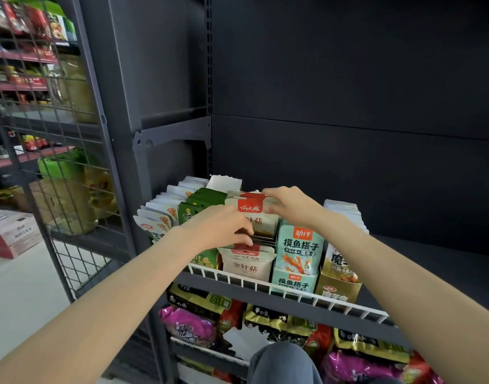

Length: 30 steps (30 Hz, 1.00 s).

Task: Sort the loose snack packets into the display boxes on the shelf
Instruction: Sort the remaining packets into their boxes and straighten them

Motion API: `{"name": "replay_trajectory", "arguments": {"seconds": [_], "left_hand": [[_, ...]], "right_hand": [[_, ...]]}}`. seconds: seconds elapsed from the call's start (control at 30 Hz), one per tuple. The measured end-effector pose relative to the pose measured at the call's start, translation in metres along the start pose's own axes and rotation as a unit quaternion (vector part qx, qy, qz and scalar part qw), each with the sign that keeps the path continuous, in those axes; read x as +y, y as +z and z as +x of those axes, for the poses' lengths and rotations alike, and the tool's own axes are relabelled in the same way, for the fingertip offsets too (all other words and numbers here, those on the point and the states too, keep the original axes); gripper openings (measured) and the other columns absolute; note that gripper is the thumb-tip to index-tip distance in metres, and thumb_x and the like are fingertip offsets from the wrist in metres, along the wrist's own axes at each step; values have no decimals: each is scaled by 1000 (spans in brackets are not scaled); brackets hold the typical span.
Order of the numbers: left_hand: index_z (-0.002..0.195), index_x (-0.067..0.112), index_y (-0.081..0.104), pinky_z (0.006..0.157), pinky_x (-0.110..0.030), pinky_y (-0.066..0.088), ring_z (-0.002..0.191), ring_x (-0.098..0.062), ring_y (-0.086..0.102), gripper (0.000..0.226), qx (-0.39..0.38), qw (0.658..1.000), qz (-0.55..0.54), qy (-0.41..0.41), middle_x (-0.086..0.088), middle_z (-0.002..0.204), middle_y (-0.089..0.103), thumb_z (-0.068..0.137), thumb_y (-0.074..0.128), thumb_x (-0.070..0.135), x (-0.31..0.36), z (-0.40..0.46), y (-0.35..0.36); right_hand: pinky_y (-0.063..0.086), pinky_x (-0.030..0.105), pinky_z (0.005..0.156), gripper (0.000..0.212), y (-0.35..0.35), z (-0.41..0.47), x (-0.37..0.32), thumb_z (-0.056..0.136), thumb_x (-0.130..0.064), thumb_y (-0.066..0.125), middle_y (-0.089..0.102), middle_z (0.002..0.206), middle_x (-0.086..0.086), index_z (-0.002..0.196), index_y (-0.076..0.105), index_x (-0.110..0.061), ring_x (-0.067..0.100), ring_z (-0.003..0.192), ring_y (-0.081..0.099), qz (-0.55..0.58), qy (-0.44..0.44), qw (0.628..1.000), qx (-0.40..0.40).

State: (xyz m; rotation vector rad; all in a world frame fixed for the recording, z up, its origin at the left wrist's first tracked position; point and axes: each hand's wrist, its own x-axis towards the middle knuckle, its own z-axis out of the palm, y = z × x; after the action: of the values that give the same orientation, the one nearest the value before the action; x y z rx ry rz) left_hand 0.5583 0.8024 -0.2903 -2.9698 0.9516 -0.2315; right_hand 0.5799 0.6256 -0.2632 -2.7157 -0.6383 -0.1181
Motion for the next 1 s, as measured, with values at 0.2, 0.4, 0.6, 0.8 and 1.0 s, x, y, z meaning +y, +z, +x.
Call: {"name": "replay_trajectory", "arguments": {"seconds": [0.2, 0.4, 0.6, 0.8, 1.0], "left_hand": [[110, 29, 69, 89, -27, 49, 103, -6, 60, 28, 8, 998, -64, -7, 12, 115, 66, 88, 58, 42, -4, -1, 0], [112, 24, 63, 68, -26, 50, 91, -13, 62, 25, 50, 994, 98, 21, 5, 106, 65, 98, 42, 28, -1, 3, 2], [118, 21, 57, 62, -25, 41, 95, -19, 65, 26, 88, 989, 119, -11, -1, 109, 66, 96, 49, 11, -1, 3, 9], [115, 20, 64, 79, -28, 51, 94, -15, 63, 23, 191, 981, 24, -30, 3, 108, 66, 94, 53, 18, 4, 8, 6], [99, 5, 67, 60, -31, 54, 73, -12, 52, 29, 279, 959, 2, 41, -4, 92, 55, 74, 77, 16, 0, -4, 20]], "right_hand": [[41, 36, 102, 49, 1, -1, -1, 97, -20, 50, 49, 139, 11, 143, 36, -13, 25, 125, 49, -3, -5, 1000, -6], [45, 39, 98, 44, 2, -4, 1, 96, -21, 51, 56, 131, 10, 139, 43, -15, 26, 117, 55, 15, 0, 1000, -4], [44, 26, 85, 36, 2, -9, 4, 91, -39, 56, 63, 115, -5, 124, 54, -28, 14, 105, 58, 81, -18, 996, -21], [53, 41, 70, 51, 9, -3, 6, 84, -32, 67, 60, 88, 1, 127, 43, -21, 19, 74, 57, -28, -14, 999, 6], [50, 41, 79, 36, 11, 1, 6, 86, -27, 64, 62, 97, 5, 120, 55, -24, 23, 84, 54, -62, -24, 998, 4]]}}
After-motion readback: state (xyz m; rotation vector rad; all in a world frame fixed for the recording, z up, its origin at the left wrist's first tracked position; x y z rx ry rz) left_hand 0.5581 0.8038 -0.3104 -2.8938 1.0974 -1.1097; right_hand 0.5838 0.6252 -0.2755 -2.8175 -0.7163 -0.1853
